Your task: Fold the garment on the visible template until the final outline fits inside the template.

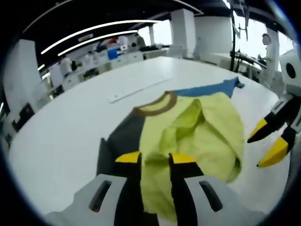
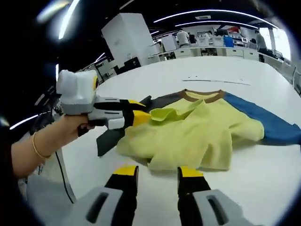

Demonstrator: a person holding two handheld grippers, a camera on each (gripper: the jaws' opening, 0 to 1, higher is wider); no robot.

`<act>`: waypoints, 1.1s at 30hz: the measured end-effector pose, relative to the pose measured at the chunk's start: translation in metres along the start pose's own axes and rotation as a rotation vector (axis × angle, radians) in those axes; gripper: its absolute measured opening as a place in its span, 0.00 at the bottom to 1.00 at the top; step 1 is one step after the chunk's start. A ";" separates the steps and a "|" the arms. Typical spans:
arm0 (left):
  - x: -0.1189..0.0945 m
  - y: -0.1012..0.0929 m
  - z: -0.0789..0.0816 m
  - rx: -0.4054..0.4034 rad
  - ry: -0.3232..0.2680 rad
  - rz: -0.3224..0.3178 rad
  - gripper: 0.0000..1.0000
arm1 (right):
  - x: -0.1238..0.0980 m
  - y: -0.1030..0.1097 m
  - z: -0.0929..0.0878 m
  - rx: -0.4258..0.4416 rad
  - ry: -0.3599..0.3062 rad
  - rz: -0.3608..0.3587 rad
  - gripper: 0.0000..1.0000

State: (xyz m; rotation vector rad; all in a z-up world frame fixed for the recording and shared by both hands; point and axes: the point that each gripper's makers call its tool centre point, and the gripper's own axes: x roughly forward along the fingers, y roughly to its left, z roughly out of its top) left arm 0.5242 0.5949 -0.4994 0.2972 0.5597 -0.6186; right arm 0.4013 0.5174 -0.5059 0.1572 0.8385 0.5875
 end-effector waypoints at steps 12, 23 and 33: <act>0.004 0.005 -0.012 0.041 0.012 -0.007 0.19 | 0.023 0.003 -0.003 0.169 -0.050 -0.068 0.26; 0.017 0.005 -0.007 0.030 -0.016 -0.023 0.15 | 0.028 -0.010 -0.001 0.222 -0.072 -0.112 0.10; 0.023 0.010 -0.013 -0.006 0.019 0.007 0.00 | 0.024 -0.013 -0.005 0.210 -0.061 -0.088 0.00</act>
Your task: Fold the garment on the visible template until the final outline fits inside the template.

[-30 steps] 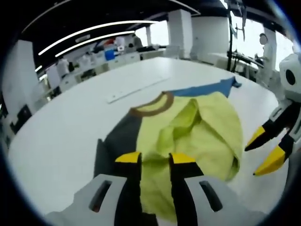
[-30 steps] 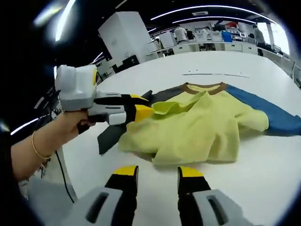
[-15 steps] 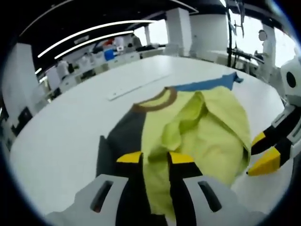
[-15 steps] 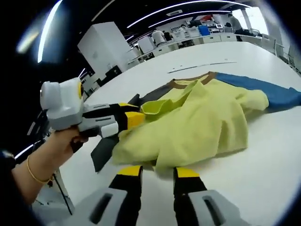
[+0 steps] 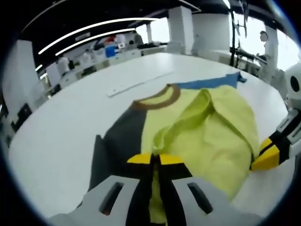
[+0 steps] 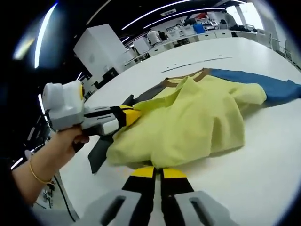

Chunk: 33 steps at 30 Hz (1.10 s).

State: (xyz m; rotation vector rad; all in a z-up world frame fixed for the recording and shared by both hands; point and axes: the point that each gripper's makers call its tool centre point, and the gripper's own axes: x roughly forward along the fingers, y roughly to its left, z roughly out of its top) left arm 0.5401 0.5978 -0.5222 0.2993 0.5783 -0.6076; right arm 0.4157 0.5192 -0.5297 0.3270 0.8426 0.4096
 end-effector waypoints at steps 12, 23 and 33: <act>-0.027 0.009 0.023 -0.067 -0.074 0.033 0.00 | -0.022 -0.012 0.002 -0.147 -0.011 -0.009 0.00; -0.069 0.001 0.040 -0.061 -0.132 0.048 0.00 | -0.056 -0.031 0.004 -0.172 -0.009 0.011 0.00; -0.102 -0.008 0.054 -0.035 -0.178 0.065 0.00 | -0.098 -0.048 0.006 -0.207 -0.007 0.013 0.00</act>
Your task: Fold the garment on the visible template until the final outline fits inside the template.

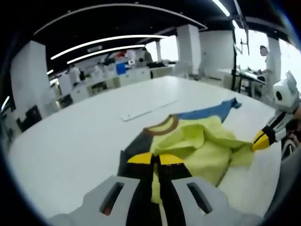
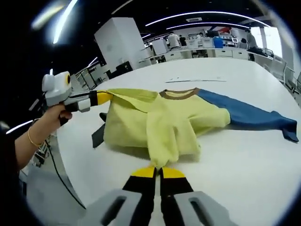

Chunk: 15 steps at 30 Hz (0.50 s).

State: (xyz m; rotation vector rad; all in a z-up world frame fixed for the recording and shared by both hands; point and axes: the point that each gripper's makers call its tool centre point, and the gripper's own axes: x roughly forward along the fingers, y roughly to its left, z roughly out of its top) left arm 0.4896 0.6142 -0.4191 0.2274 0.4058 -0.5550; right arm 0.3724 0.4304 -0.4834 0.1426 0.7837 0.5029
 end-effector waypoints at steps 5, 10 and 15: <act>-0.017 -0.009 0.007 -0.012 -0.025 -0.014 0.00 | -0.022 -0.015 -0.003 -0.051 0.008 -0.032 0.00; -0.035 -0.014 0.006 -0.014 -0.031 -0.010 0.00 | -0.043 -0.025 -0.004 -0.073 -0.006 -0.065 0.00; -0.053 -0.019 0.005 -0.009 -0.039 -0.004 0.00 | -0.059 -0.033 -0.007 -0.088 -0.018 -0.096 0.00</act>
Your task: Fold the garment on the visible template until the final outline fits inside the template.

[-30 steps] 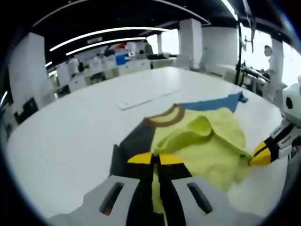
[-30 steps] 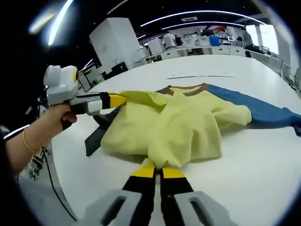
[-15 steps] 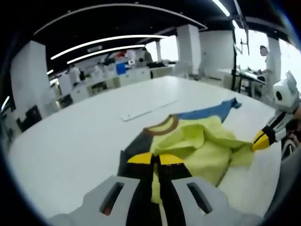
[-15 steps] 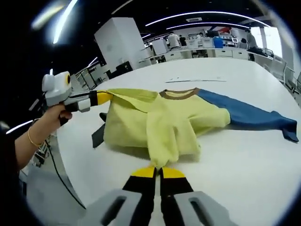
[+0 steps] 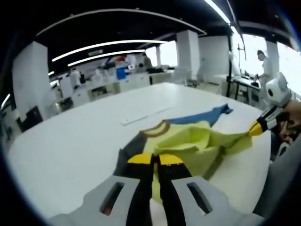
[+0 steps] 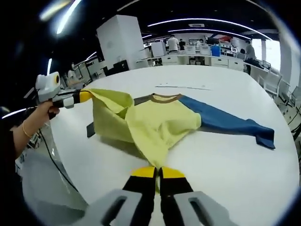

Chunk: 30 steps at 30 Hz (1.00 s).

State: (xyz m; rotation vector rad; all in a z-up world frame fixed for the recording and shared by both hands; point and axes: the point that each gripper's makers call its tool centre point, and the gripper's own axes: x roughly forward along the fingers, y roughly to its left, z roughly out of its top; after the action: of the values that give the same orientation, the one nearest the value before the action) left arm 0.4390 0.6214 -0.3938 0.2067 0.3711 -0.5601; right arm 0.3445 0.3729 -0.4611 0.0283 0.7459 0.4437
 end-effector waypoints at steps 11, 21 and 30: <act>-0.039 -0.013 -0.015 -0.032 0.004 0.009 0.00 | -0.027 -0.013 -0.002 0.115 -0.041 0.002 0.00; -0.062 -0.023 -0.035 -0.092 0.064 -0.005 0.00 | -0.043 -0.006 -0.003 0.091 -0.056 0.057 0.00; -0.075 -0.044 -0.060 -0.107 0.125 -0.055 0.00 | -0.047 -0.007 -0.016 0.066 -0.030 0.057 0.00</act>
State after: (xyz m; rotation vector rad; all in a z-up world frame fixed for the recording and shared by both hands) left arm 0.3381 0.6381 -0.4230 0.1289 0.5277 -0.5815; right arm 0.3059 0.3459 -0.4436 0.1178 0.7318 0.4715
